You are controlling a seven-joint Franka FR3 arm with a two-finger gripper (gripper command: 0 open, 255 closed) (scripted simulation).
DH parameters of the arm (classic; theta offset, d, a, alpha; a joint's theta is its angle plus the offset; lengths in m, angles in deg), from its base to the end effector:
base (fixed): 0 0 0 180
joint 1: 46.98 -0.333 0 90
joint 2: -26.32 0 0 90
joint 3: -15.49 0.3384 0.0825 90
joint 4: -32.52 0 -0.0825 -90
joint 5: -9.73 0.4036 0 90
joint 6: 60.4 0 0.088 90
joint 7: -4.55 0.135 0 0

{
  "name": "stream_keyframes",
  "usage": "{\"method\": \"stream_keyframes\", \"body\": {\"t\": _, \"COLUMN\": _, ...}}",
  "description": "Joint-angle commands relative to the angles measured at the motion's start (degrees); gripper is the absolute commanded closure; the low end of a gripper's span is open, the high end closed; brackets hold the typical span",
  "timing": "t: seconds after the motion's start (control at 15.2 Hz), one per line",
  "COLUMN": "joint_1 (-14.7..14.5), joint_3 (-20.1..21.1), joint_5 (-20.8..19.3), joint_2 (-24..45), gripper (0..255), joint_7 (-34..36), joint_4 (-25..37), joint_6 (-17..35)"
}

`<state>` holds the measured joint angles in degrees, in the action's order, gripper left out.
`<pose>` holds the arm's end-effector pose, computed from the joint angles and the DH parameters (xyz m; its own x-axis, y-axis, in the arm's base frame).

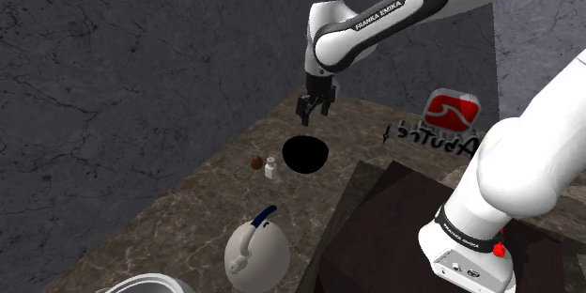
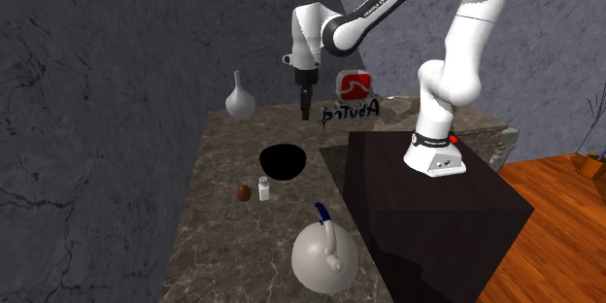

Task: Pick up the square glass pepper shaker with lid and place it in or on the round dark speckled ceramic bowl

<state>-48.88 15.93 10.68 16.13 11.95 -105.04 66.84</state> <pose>0.4794 0.0205 0.3661 0.9951 -0.0983 -0.0038 -0.0983 -0.9951 -0.0114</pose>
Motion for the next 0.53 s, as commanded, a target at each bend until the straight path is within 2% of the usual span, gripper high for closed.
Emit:
{"method": "stream_keyframes", "body": {"t": 0.0, "joint_1": -0.2, "joint_3": 0.2, "joint_5": -0.1, "joint_2": 4.7, "gripper": 0, "joint_7": 0.2, "joint_4": 1.8, "joint_6": 3.0}}
{"method": "stream_keyframes", "body": {"t": 0.46, "joint_1": -0.9, "joint_3": 0.9, "joint_5": -1.0, "joint_2": 20.5, "gripper": 0, "joint_7": 1.5, "joint_4": 9.9, "joint_6": 10.7}}
